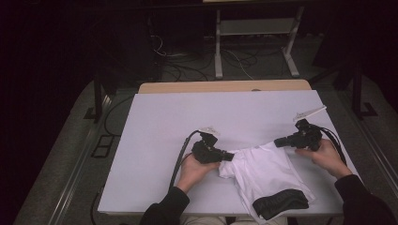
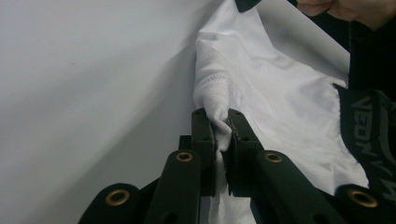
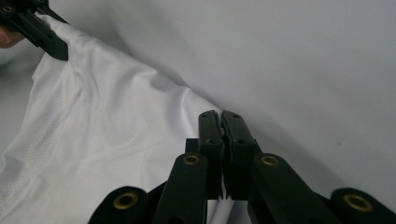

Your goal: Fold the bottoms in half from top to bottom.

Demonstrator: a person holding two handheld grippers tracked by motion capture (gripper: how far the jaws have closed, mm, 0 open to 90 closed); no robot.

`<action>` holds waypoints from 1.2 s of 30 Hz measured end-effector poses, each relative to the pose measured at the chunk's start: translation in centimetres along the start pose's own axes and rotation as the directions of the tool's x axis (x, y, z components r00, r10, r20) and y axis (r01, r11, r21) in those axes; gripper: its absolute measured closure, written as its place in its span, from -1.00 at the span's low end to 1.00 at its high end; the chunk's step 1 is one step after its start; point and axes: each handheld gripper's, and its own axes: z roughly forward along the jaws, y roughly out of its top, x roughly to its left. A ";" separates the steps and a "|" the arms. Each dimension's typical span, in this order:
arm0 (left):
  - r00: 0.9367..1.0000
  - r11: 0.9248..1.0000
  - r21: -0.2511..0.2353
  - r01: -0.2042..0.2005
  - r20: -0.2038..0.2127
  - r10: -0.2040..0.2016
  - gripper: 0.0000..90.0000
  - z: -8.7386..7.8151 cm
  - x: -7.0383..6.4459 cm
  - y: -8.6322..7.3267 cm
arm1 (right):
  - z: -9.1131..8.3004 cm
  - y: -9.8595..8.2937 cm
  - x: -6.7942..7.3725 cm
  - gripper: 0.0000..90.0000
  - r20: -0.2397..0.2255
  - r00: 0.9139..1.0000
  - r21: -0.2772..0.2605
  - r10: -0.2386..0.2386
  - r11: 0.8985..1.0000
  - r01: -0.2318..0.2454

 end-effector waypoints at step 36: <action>0.995 0.999 0.043 -0.008 -0.098 0.012 0.82 -5.0 4.5 1.4 | 3.4 4.8 2.1 0.91 0.014 1.000 -0.068 -0.020 0.997 0.020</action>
